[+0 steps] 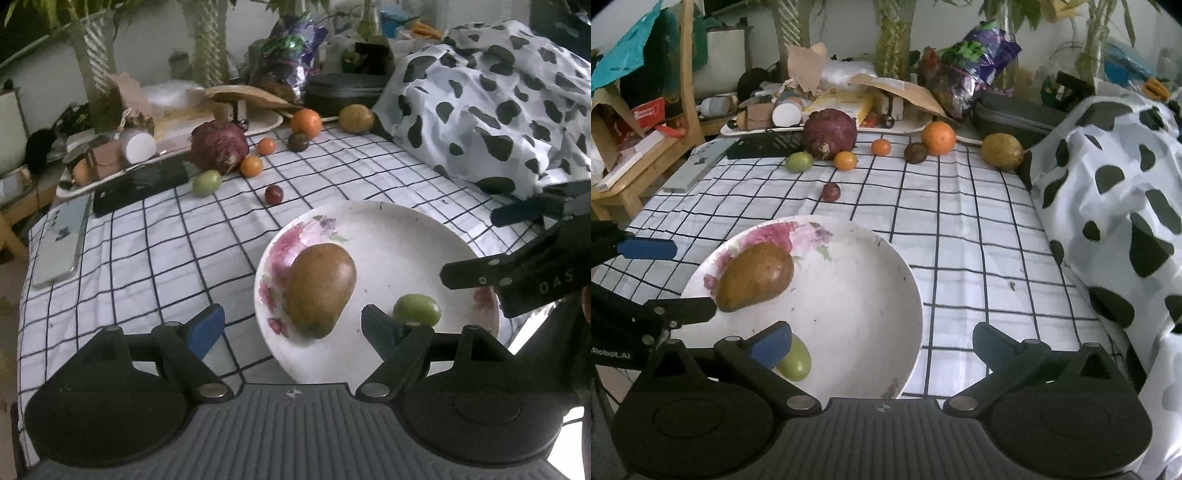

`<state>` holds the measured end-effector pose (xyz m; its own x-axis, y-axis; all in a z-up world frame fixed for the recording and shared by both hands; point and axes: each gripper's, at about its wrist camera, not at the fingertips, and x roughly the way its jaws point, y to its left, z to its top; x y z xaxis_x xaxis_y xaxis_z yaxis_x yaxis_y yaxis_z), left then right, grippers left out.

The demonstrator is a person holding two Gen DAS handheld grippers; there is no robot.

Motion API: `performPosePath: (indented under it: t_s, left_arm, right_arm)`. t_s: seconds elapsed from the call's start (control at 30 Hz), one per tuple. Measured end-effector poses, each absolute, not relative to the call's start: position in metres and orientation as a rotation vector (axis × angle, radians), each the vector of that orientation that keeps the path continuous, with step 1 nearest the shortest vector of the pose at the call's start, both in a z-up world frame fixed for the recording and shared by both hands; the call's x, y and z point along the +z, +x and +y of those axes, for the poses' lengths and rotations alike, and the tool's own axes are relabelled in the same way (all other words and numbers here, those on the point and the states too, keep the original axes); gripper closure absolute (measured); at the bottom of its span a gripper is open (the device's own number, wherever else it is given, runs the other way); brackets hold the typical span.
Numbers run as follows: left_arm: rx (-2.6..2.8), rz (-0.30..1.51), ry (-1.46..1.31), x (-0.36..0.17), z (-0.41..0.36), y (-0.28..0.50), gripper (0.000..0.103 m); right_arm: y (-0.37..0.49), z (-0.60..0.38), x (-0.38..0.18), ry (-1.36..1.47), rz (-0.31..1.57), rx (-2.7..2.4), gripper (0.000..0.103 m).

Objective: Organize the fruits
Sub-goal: 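Open left tool to set the mango on the plate while right tool releases the lime onto it, then move left tool toward a small green fruit while right tool moves toward a dark red plum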

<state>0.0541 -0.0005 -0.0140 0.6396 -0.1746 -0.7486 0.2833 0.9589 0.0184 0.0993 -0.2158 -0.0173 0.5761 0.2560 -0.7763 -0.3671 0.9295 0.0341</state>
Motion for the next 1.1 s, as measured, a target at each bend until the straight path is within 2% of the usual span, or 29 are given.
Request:
performPosePath:
  t_s: [0.3, 0.73, 1.1]
  left_arm:
    - [-0.223, 0.839, 0.153, -0.003, -0.001, 0.049, 0.022]
    - [-0.156, 0.695, 0.151, 0.003, 0.009, 0.049, 0.022]
    - [-0.19, 0.665, 0.125, -0.004, 0.007, 0.069, 0.022]
  right_arm:
    - [0.107, -0.217, -0.022, -0.116, 0.906, 0.336, 0.0]
    - [0.111, -0.214, -0.013, -0.115, 0.867, 0.327, 0.0]
    - [0.119, -0.219, -0.013, -0.13, 0.807, 0.274, 0.0]
